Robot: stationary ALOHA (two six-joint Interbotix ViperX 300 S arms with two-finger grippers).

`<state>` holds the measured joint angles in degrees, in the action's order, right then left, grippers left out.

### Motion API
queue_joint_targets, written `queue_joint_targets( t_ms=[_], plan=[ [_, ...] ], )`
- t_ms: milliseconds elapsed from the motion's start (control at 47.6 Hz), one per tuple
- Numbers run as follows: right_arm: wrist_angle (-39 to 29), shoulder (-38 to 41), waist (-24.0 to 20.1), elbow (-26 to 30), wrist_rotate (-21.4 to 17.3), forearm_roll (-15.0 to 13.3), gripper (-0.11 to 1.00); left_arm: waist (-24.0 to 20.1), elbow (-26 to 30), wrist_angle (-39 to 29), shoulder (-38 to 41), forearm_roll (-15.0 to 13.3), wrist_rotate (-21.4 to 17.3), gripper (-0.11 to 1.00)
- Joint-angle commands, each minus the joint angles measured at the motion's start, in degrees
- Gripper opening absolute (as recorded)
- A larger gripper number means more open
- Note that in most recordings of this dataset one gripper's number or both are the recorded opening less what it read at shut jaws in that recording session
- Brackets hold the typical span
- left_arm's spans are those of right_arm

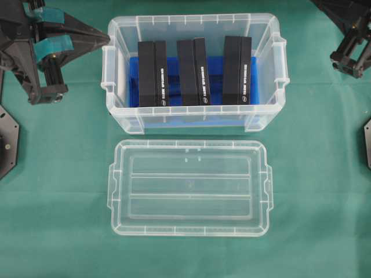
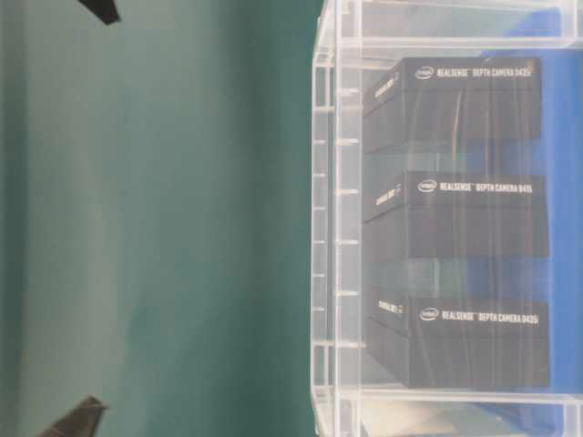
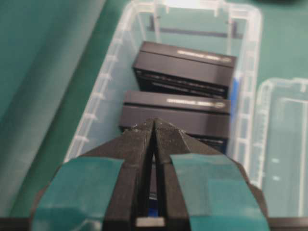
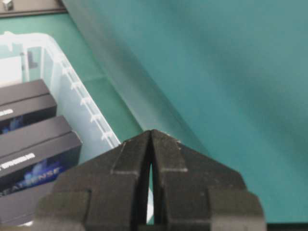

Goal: Clamp the lid of the box with both arms, then lift and open it.

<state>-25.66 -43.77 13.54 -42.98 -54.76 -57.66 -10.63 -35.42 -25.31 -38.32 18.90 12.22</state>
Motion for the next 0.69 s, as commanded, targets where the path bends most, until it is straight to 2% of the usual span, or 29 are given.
queue_joint_targets(
  t_ms=[0, 231, 673],
  plan=[
    [2.90, 0.09, 2.37, -0.18, -0.09, -0.18, 0.00, -1.67, -1.41, 3.52, -1.23, 0.26, -0.09, 0.01],
    [5.80, 0.70, 4.66, -1.58, -0.09, -0.26, 0.00, -5.01, -6.24, 7.73, -2.90, 0.18, 0.09, 0.01],
    [5.89, 0.79, 4.75, -2.72, -0.18, 0.00, 0.00, -5.10, -6.42, 8.00, -3.08, 0.18, 0.18, 0.01]
  ],
)
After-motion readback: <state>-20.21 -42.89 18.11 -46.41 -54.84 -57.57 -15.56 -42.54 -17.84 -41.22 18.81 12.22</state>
